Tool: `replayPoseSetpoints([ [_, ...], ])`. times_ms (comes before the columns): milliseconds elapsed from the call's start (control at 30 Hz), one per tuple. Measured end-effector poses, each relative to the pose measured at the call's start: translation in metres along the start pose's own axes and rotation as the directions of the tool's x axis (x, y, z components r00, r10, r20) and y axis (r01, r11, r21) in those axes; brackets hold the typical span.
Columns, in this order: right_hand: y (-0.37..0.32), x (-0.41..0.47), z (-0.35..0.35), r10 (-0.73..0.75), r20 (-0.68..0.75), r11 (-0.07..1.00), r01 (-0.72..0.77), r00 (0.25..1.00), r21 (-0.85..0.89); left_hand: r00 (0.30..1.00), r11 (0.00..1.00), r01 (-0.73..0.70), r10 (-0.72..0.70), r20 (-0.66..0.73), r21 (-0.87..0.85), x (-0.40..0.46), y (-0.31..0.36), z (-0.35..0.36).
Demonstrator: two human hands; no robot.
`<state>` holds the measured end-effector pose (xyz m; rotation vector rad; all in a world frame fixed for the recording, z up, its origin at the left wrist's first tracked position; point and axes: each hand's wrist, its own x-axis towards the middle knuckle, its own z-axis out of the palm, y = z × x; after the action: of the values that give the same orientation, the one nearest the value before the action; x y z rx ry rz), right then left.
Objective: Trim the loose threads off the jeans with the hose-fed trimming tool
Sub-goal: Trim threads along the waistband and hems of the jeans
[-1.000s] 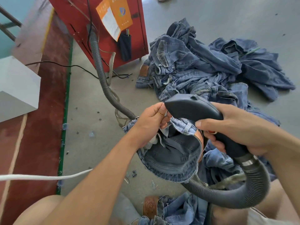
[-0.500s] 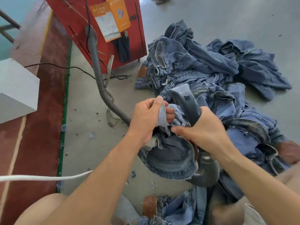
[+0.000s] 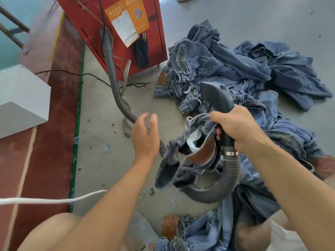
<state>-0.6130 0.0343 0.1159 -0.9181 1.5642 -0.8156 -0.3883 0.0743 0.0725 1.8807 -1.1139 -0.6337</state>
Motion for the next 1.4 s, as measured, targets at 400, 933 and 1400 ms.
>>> replayPoseSetpoints([
  [400, -0.018, 0.008, -0.034, 0.030, 0.025, 0.996, -0.032, 0.999, 0.081, 0.824, 0.932, 0.348, -0.356, 0.440, 0.101, 0.003, -0.041, 0.021],
  [933, -0.027, -0.024, -0.035, -0.323, 0.082, 0.939, 0.330, 0.943, -0.096, 0.612, 0.355, 0.786, -0.321, 0.723, -0.507, 0.014, 0.037, -0.009],
  [1400, -0.010, -0.026, -0.013, -0.315, 0.018, 0.923, 0.310, 0.949, -0.228, 0.624, 0.377, 0.773, -0.305, 0.719, -0.510, 0.012, 0.031, -0.009],
])
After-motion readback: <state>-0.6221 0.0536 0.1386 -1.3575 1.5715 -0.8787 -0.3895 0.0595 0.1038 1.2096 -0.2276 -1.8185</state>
